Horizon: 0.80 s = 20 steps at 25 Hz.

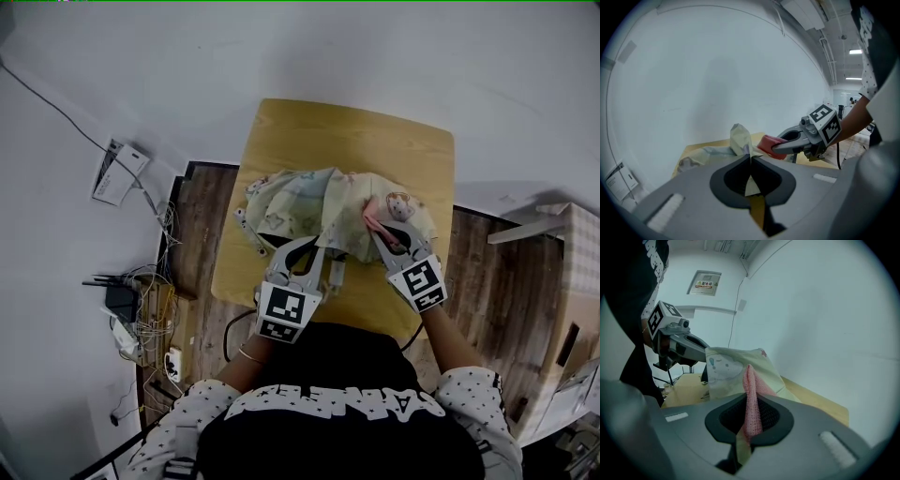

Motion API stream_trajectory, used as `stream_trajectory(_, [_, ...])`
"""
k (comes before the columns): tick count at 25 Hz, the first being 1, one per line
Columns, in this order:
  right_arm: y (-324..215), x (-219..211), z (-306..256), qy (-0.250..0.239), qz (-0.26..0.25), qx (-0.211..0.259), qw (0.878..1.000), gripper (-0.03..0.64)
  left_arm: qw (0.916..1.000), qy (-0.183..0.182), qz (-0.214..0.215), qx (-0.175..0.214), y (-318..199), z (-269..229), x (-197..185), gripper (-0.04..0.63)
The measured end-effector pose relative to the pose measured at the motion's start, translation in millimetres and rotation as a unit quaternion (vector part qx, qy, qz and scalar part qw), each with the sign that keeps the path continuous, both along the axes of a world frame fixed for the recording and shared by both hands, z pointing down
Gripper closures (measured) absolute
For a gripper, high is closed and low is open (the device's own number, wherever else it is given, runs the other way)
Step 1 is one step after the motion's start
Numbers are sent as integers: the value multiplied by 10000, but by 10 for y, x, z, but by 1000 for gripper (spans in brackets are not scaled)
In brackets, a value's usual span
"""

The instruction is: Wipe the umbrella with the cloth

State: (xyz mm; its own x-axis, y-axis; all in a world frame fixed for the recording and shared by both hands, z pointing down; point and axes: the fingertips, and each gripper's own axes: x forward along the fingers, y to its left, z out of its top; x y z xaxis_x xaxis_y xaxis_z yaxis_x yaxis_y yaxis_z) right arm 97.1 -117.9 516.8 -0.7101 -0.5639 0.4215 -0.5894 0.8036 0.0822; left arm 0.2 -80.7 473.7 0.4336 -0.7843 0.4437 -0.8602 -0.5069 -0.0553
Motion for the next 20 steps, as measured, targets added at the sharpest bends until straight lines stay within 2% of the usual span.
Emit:
stream_trajectory(14, [355,0,154,70,-23,-305,9995,583,9994,22,336,-39,10,15,89,598])
stream_trajectory(20, [377,51,92,-1,113,-279,9995,583,9992,36,409,19,0,-13,109,597])
